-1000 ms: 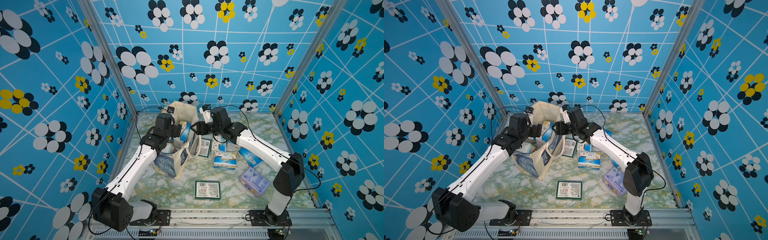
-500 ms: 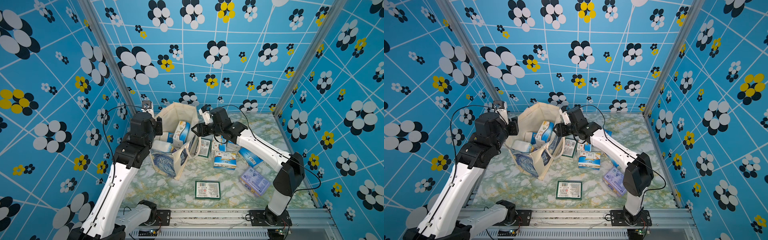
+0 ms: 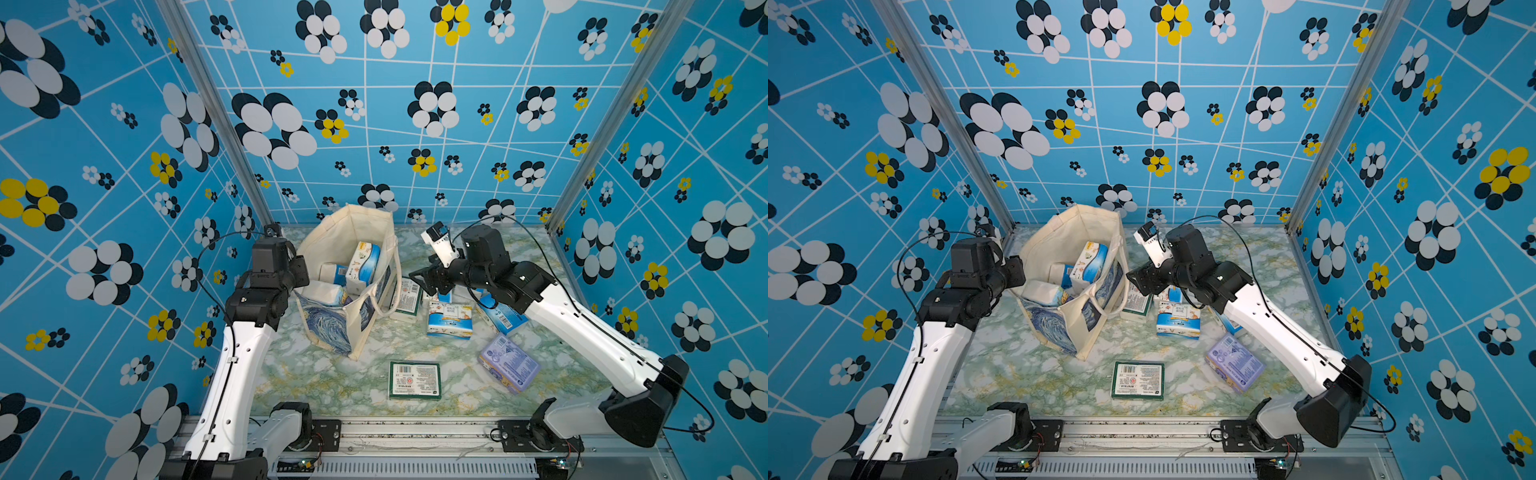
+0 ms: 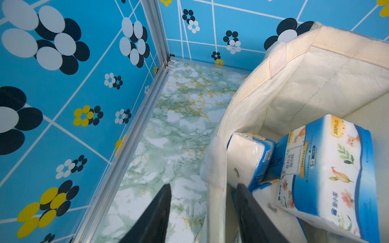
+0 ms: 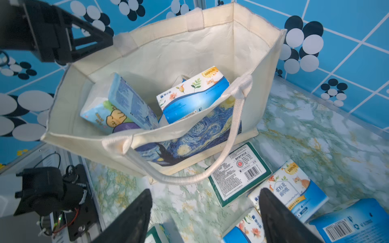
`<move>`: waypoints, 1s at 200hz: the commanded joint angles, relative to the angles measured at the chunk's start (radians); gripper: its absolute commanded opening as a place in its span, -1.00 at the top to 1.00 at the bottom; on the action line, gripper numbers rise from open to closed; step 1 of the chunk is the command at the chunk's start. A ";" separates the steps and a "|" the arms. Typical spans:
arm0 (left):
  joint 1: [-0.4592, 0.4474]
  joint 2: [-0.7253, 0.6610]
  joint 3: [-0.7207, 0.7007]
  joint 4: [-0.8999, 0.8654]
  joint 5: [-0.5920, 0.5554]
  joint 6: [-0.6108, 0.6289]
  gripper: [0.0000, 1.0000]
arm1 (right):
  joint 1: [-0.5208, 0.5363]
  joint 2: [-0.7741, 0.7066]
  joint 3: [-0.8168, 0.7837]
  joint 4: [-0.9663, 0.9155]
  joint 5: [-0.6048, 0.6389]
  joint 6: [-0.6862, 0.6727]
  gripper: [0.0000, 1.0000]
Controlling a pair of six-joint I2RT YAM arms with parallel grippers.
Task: Put tissues into the canvas bag
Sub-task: Pick up the pack of facial tissues from the center of the board.
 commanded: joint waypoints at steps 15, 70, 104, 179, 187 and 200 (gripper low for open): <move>0.026 0.006 -0.044 0.039 0.090 -0.032 0.30 | 0.028 -0.067 -0.157 -0.165 -0.123 -0.140 -0.65; 0.029 0.005 -0.052 0.055 0.120 -0.045 0.42 | 0.234 -0.057 -0.274 -0.215 0.055 -0.184 -0.72; 0.029 -0.004 -0.057 0.066 0.131 -0.050 0.42 | 0.327 0.041 -0.264 -0.248 0.088 -0.201 -0.75; 0.029 -0.006 -0.058 0.078 0.143 -0.047 0.41 | 0.448 0.149 -0.309 -0.213 0.150 -0.223 -0.89; 0.029 -0.007 -0.057 0.078 0.145 -0.046 0.41 | 0.449 0.155 -0.309 -0.211 0.136 -0.224 -0.90; 0.029 -0.009 -0.057 0.079 0.146 -0.047 0.41 | 0.451 0.164 -0.307 -0.210 0.120 -0.226 -0.94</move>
